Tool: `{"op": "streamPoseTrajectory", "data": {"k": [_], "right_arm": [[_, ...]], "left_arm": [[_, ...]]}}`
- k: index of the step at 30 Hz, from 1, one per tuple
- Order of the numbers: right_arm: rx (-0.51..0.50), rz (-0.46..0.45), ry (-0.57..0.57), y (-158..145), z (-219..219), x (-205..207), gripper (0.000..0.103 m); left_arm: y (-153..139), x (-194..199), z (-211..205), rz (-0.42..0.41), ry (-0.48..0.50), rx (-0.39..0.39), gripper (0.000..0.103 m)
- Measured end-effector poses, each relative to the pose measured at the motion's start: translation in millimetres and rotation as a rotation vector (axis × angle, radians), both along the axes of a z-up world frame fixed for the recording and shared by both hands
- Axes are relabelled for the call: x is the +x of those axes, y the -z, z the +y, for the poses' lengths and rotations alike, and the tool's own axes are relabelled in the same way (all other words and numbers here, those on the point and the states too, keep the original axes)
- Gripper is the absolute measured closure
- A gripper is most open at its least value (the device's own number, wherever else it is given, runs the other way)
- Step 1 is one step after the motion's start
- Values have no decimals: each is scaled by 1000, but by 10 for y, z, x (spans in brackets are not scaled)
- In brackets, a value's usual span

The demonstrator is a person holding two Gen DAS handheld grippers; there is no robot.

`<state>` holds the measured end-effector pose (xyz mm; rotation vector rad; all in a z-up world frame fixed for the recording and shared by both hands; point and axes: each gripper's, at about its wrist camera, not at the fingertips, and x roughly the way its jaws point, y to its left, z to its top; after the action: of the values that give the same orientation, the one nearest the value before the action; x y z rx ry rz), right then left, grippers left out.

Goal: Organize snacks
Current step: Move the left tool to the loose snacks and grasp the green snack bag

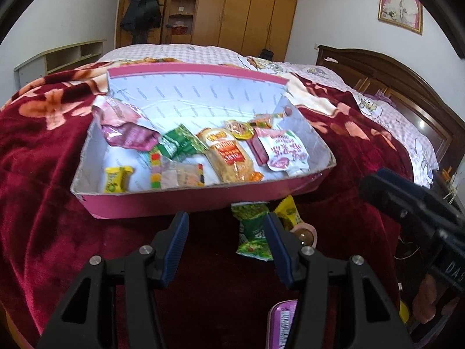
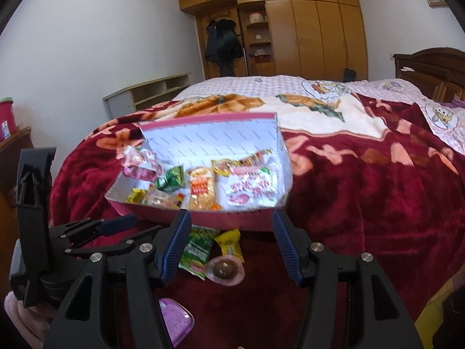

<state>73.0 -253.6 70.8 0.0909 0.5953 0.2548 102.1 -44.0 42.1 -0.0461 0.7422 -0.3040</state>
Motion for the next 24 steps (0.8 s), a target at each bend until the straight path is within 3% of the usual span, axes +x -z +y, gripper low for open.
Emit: {"op": "streamPoseTrajectory", "data": {"k": [13,24], "right_arm": [[63,83,40,452,-196,-57,43],[118,107,28,620,-250,-82,43]], "left_arm": [[217,98,-272,24,29,52,46],[364,242,-423,40,9,108,46]]}}
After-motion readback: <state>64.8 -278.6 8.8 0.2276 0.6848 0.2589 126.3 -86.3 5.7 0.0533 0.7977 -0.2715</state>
